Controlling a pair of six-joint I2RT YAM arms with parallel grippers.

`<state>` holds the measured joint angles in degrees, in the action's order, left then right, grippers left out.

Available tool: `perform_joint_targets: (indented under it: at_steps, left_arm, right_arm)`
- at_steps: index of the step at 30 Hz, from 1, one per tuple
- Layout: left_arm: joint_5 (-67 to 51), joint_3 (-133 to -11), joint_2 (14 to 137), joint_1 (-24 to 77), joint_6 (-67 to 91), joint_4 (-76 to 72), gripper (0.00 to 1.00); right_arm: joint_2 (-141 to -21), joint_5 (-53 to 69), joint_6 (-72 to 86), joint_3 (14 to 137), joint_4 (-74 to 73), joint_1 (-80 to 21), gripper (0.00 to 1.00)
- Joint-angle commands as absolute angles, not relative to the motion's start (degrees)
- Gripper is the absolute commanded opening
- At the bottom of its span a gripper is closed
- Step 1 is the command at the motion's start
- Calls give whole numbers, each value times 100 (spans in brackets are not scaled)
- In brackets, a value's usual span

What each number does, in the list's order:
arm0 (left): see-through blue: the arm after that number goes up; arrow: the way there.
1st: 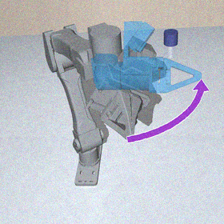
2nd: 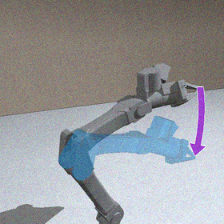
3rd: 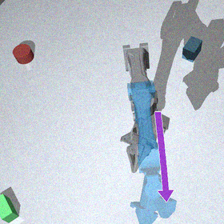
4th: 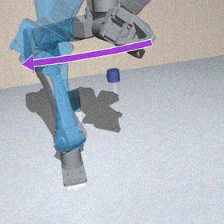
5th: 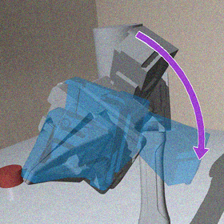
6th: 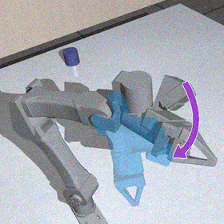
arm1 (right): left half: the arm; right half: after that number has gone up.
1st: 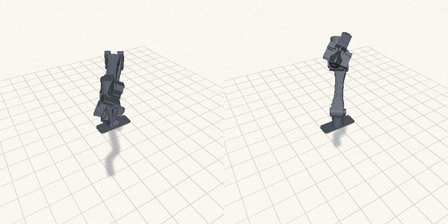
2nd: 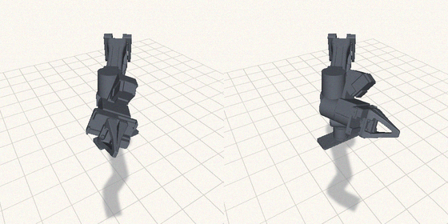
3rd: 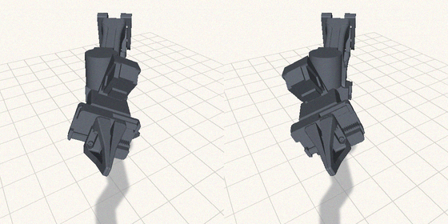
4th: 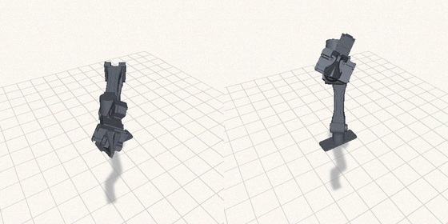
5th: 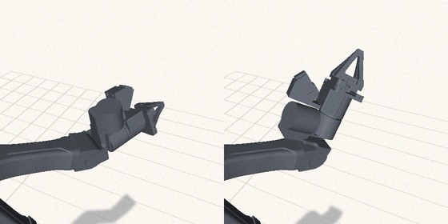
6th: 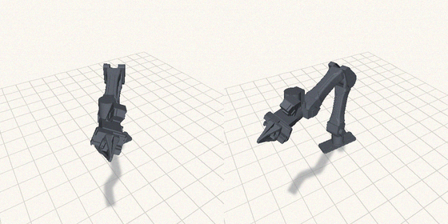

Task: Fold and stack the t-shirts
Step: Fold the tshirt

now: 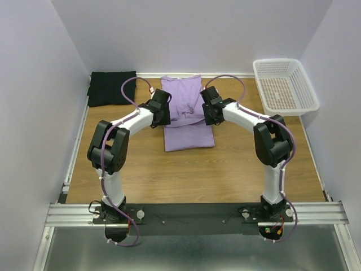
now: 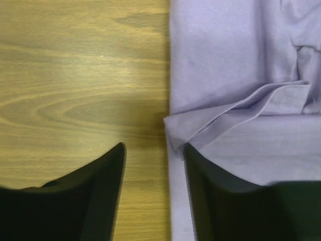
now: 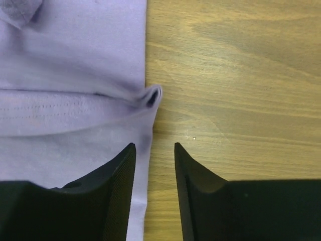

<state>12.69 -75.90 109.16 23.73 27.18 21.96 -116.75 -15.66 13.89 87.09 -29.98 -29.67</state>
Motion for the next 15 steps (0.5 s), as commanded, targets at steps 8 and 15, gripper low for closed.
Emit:
perform_joint_targets:
  at_steps: [8,15]
  left_arm:
    - [1310,-6804,9431,2856,3488,2040,74]
    - [757,-5731,8947,3217,4095,1583,49]
  right_arm:
    - [-11066,-881,255,8535,-2532,-3348,60]
    - [-11170,411,202,8438,-2171,-3454,47]
